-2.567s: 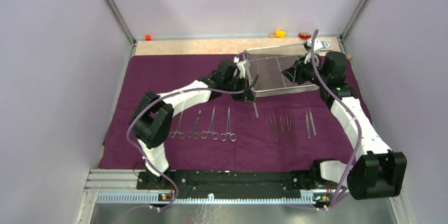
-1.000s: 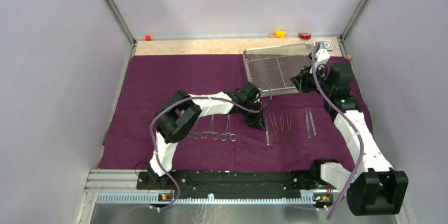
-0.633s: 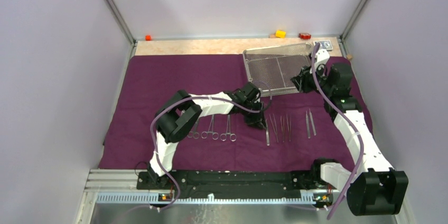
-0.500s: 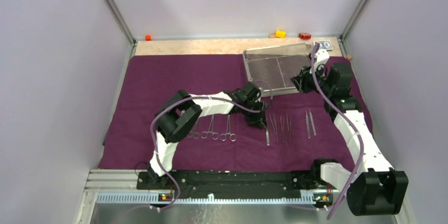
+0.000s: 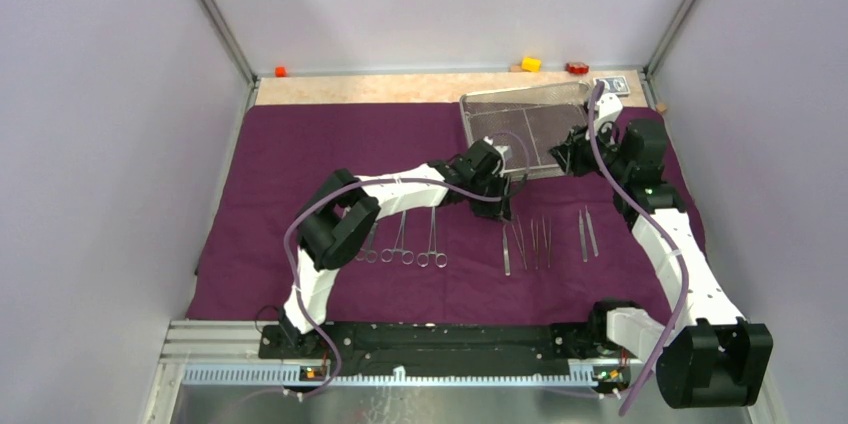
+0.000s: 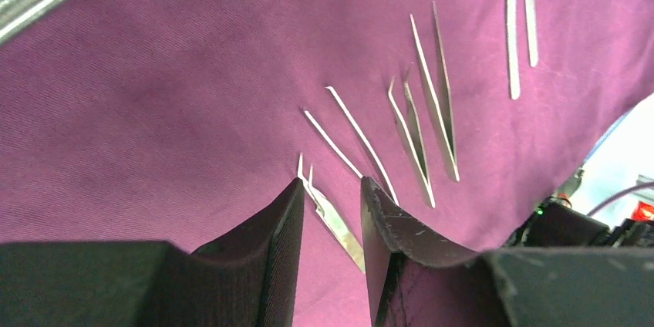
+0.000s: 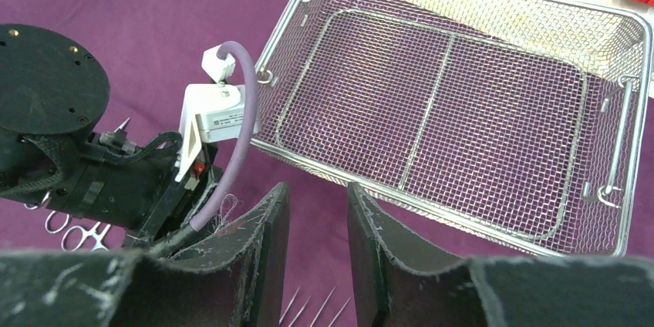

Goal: Open and lay out the surgical kit
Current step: Pick up the medical item from the surgical kit.

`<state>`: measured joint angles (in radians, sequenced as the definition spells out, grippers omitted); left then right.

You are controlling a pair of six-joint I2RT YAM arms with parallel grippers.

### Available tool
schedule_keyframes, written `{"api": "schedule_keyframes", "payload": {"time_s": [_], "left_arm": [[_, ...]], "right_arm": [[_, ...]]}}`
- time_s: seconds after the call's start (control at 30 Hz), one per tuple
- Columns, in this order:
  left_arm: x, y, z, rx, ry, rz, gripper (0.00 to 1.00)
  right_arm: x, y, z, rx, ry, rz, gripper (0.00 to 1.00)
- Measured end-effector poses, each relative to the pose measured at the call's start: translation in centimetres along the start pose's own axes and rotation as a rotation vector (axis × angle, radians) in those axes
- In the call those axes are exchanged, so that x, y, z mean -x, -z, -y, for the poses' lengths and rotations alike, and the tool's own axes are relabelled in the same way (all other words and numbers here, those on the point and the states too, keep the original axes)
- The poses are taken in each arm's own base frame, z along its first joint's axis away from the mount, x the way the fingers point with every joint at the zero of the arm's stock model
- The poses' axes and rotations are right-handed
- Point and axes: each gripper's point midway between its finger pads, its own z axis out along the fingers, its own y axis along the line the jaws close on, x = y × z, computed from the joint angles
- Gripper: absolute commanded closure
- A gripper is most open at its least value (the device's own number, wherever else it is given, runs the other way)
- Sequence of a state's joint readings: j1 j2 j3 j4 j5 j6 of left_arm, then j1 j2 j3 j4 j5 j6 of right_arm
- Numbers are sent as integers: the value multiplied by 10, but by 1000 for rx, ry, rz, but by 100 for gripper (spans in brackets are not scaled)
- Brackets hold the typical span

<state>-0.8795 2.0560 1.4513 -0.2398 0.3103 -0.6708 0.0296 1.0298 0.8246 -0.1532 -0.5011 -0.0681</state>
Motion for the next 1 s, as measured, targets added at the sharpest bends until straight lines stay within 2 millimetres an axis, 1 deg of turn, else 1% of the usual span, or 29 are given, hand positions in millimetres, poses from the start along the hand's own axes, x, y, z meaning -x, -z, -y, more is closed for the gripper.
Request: {"api": "schedule_keyframes", "payload": {"time_s": [0.17, 0.33, 0.53, 0.83, 1.0], "left_arm": [[0, -7, -9, 61, -57, 14, 60], [-7, -13, -11, 87, -109, 11, 60], [-10, -15, -12, 119, -150, 20, 60], [-9, -16, -14, 140, -170, 31, 67], [-13, -20, -18, 149, -180, 22, 68]], "right_arm": [[0, 0, -2, 9, 0, 1, 67], [0, 0, -3, 18, -1, 1, 67], [0, 0, -4, 24, -1, 1, 67], [0, 0, -4, 24, -1, 1, 67], [0, 0, -4, 24, -1, 1, 67]]}}
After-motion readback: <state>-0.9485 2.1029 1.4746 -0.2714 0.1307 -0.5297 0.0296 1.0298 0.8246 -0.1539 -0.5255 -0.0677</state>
